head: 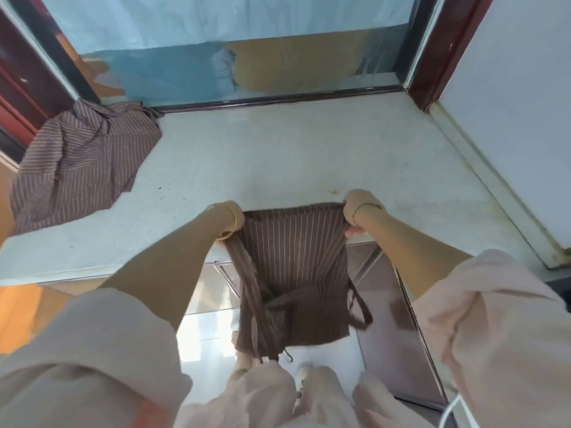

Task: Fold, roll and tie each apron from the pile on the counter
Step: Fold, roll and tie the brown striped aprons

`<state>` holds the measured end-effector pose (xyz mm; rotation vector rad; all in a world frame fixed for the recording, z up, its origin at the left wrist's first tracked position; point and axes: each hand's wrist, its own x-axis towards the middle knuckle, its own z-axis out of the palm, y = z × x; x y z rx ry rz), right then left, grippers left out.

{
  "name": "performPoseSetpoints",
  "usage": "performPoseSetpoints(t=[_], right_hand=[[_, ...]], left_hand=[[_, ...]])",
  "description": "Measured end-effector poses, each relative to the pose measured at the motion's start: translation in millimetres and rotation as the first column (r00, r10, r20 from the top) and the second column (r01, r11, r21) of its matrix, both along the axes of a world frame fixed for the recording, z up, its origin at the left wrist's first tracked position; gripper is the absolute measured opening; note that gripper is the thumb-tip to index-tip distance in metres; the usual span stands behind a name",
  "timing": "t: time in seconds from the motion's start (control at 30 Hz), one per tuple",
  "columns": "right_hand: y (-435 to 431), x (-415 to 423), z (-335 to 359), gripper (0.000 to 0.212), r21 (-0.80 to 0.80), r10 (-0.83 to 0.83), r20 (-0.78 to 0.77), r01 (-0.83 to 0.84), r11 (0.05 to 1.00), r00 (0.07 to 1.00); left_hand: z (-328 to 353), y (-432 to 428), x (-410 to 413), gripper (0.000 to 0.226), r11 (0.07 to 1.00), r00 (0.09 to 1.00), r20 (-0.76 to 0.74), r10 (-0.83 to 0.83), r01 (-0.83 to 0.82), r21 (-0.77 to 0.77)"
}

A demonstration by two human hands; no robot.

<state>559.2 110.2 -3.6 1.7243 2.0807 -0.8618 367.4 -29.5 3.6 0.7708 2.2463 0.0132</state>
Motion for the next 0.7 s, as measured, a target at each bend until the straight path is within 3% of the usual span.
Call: performPoseSetpoints(t=[0.03, 0.07, 0.1, 0.13, 0.17, 0.2, 0.33, 0.43, 0.53, 0.57, 0.63, 0.7], right_hand=[[4.8, -6.5, 6.6, 0.020, -0.050, -0.156, -0.168, 0.150, 0.987, 0.973], [8.5, -12.4, 13.8, 0.016, -0.142, -0.329, -0.355, 0.298, 0.944, 0.875], [12.8, -18.3, 22.3, 0.010, -0.240, -0.466, -0.508, 0.401, 0.884, 0.724], [15.9, -23.3, 30.7, 0.005, -0.278, -0.518, -0.616, 0.452, 0.848, 0.593], [19.3, -28.6, 40.2, 0.016, -0.270, -0.504, -0.698, 0.466, 0.843, 0.509], [19.2, -31.8, 46.7, 0.026, -0.259, -0.477, -0.758, 0.466, 0.846, 0.445], [34.8, -52.7, 69.6, 0.028, -0.116, -0.326, -0.880, 0.509, 0.853, 0.347], [46.4, -63.8, 82.6, 0.025, -0.109, -0.311, -0.895, 0.521, 0.847, 0.319], [61.1, -79.4, 87.1, 0.037, -0.500, -0.576, -0.812, 0.393, 0.772, 0.098], [64.4, -83.7, 87.8, 0.040, -0.593, -0.648, -0.759, 0.341, 0.729, 0.067], [84.5, -96.2, 82.1, 0.032, -0.598, -0.662, -0.740, 0.333, 0.729, 0.119], [102.5, -105.0, 69.5, 0.020, -0.491, -0.604, -0.753, 0.387, 0.780, 0.262]], left_hand=[[6.7, 5.4, -5.2, 0.017, 0.984, 0.988, 0.053, 0.148, -0.153, 0.095], [14.2, 12.7, -10.1, 0.013, 0.925, 0.946, 0.129, 0.298, -0.320, 0.203], [22.7, 22.1, -14.6, 0.017, 0.792, 0.846, 0.264, 0.463, -0.529, 0.306], [32.2, 30.3, -18.1, 0.021, 0.587, 0.685, 0.426, 0.591, -0.727, 0.355], [43.9, 39.2, -21.8, 0.024, 0.404, 0.529, 0.568, 0.631, -0.849, 0.342], [55.0, 44.4, -22.3, 0.026, 0.301, 0.440, 0.645, 0.624, -0.898, 0.322], [97.6, 66.6, -19.6, 0.022, 0.087, 0.315, 0.773, 0.550, -0.943, 0.322], [111.3, 91.8, -32.0, 0.025, 0.086, 0.392, 0.759, 0.519, -0.908, 0.410], [106.5, 126.1, -49.5, 0.039, 0.158, 0.594, 0.588, 0.549, -0.765, 0.625], [105.8, 134.3, -53.3, 0.040, 0.179, 0.655, 0.497, 0.569, -0.689, 0.702], [104.1, 162.3, -65.8, 0.042, 0.143, 0.717, 0.434, 0.546, -0.590, 0.795], [98.1, 199.0, -82.2, 0.049, 0.140, 0.776, 0.352, 0.523, -0.486, 0.863]])
